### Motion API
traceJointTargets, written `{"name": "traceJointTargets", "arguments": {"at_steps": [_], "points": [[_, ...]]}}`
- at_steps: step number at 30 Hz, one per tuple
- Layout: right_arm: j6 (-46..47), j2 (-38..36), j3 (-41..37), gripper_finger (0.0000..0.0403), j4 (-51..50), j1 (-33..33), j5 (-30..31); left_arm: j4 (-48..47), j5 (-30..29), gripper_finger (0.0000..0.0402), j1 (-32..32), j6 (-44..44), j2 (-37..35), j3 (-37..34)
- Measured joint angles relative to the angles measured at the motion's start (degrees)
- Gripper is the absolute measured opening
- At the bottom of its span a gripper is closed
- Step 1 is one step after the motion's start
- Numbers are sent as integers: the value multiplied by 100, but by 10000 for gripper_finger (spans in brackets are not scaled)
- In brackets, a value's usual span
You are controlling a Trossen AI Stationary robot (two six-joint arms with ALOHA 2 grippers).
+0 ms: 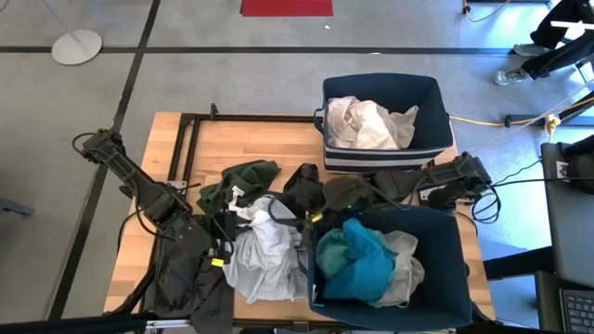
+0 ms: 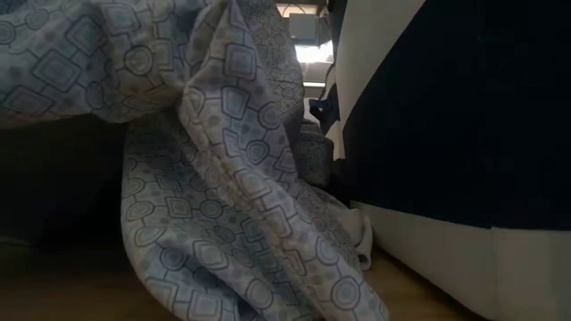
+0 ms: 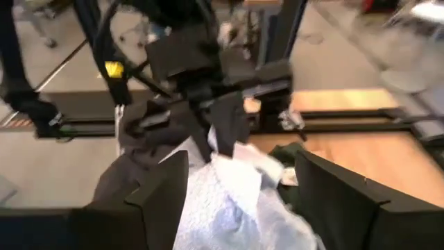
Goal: Sort clothes
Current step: Put the light blue patient gown into the bottom blue bin
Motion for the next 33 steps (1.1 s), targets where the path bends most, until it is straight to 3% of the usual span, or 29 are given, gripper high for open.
{"name": "traceJointTargets", "arguments": {"at_steps": [4,13,22,33], "points": [[142,286,-8,294,62,-27,-259,-22,0,14,0,-2,0,0],[510,909,-9,359,142,-67,-78,-15,-2,15,-1,4,-2,0],[626,1538,-7,356,459,-61,6,301,2,15,-20,288,-12,0],[346,2051,2,353,1374,-59,-333,539,20,15,-30,540,-35,0]]}}
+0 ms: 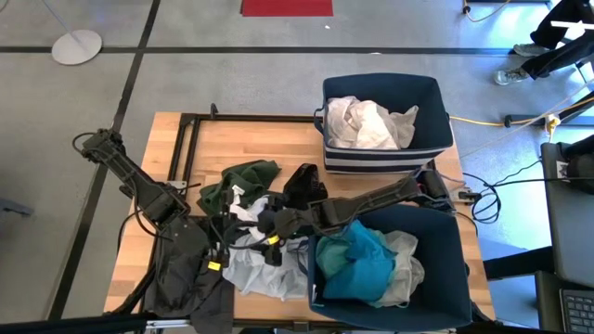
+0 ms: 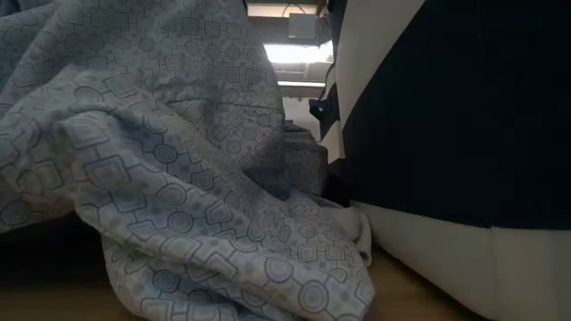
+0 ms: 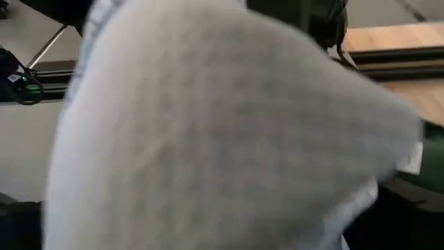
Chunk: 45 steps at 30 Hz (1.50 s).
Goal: Sort clothes
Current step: Put the light blue patient gown into the bottom blue bin
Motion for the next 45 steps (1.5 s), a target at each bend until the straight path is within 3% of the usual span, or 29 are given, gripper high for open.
{"name": "traceJointTargets", "arguments": {"at_steps": [5,15,20,23,30,35,39,45], "points": [[-244,38,0,292,180,-1,4,-5,-5,15,0,-15,-4,0],[-625,47,0,42,266,-1,2,12,-23,15,2,-21,-7,0],[-762,47,-1,38,270,-1,147,14,17,15,2,-217,-4,0],[-763,47,-2,56,276,2,292,51,26,24,11,-219,-5,0],[-900,47,28,41,230,3,299,-17,24,118,9,-324,-51,9],[-912,36,251,48,129,3,306,-716,28,167,-98,-650,-227,340],[-1030,-23,532,59,-237,3,449,-1309,34,175,-235,-1043,-504,506],[-1480,-176,1039,45,-696,3,832,-2013,40,172,-440,-1790,-993,518]]}}
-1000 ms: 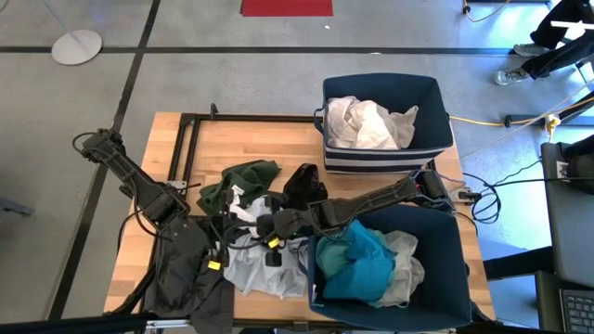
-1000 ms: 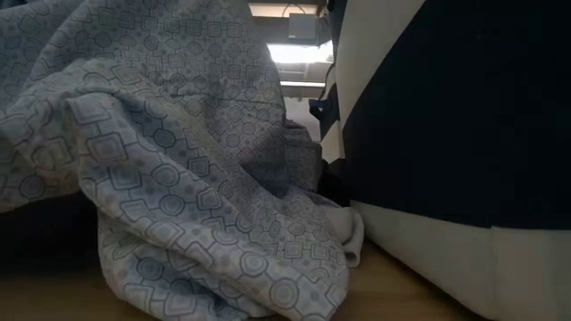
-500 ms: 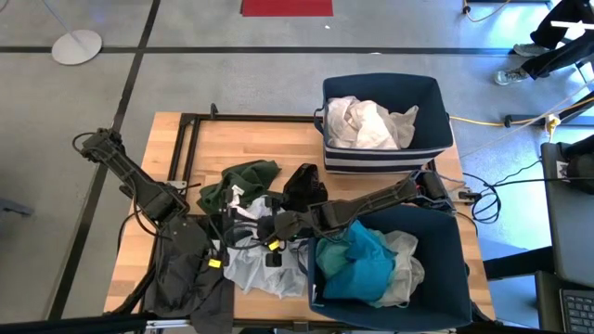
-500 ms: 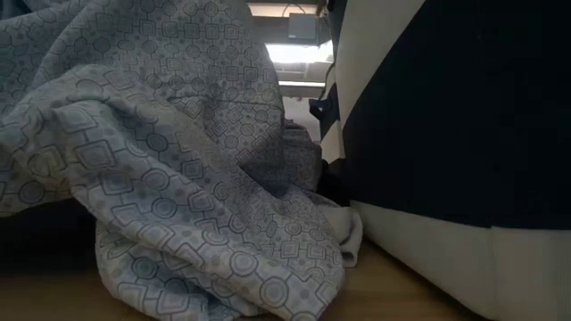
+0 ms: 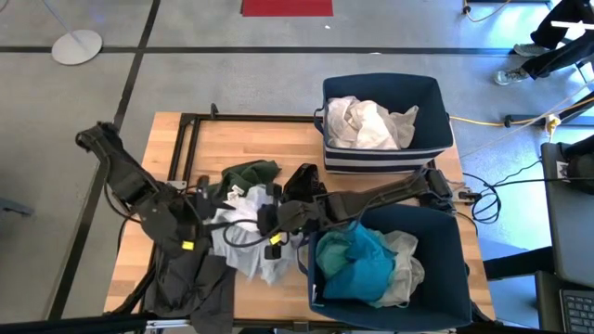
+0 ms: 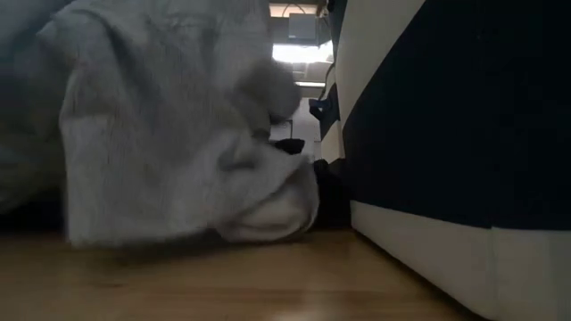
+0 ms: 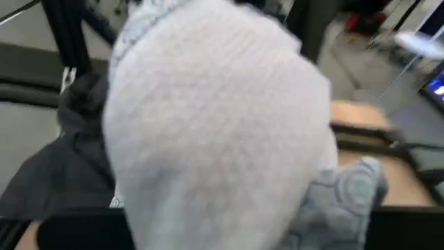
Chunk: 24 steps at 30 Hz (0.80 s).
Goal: Sort clothes
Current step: Put the light blue patient gown into the bottom blue bin
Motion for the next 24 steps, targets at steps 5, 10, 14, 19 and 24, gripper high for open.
{"name": "traceJointTargets", "arguments": {"at_steps": [5,10,14,19,24], "points": [[-322,-59,633,52,-508,-4,427,-731,-12,172,-85,-640,-364,4],[-650,-75,1421,50,-1056,-4,732,-1073,-39,172,-86,-978,-538,2],[-849,-76,2030,48,-1424,-4,876,-1219,-52,172,-86,-1004,-543,-11],[-1194,-252,2142,51,-1255,-7,1134,-1155,-83,172,-86,-1062,-535,-127],[-1511,-539,2167,52,-1201,-6,1575,-1093,-168,172,-86,-1120,-535,-144]]}}
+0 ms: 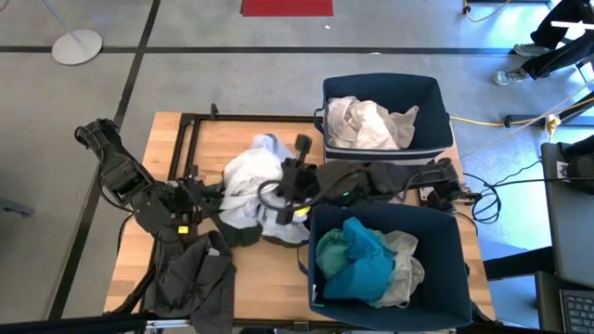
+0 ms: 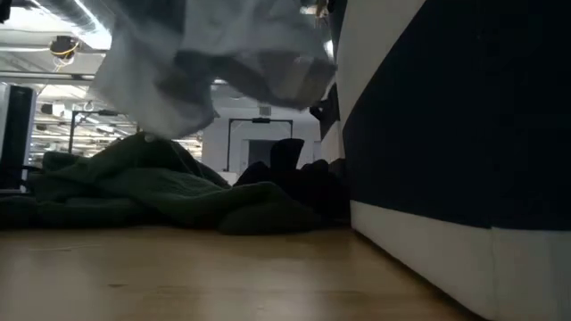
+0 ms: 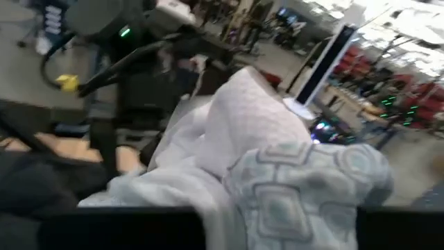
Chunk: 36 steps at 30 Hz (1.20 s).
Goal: Sort clothes
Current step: Put the light blue patient gown into the bottom blue bin
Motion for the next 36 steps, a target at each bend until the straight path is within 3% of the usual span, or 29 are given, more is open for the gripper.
{"name": "traceJointTargets", "arguments": {"at_steps": [6,12,14,20,23,26,30,36], "points": [[-23,-375,0,53,17,2,145,-9,-197,172,2,-49,1,0],[-30,-649,0,53,-5,2,395,33,-1353,172,0,15,-57,-2],[-14,-770,23,53,65,2,506,118,-1665,172,-7,351,-130,-52],[-14,-963,34,53,-4,6,636,2073,-2955,172,-2,2216,-451,-16],[-29,-982,9,53,-86,6,635,2642,-2908,172,-6,2871,-584,-18],[-124,-1206,15,53,-57,75,707,2520,-2631,172,-4,2830,-667,-18],[-116,-1472,37,53,17,278,925,1737,-2218,172,-4,2126,-654,-18],[-21,-1765,20,53,-24,925,1343,270,-2163,172,-4,606,-456,-20]]}}
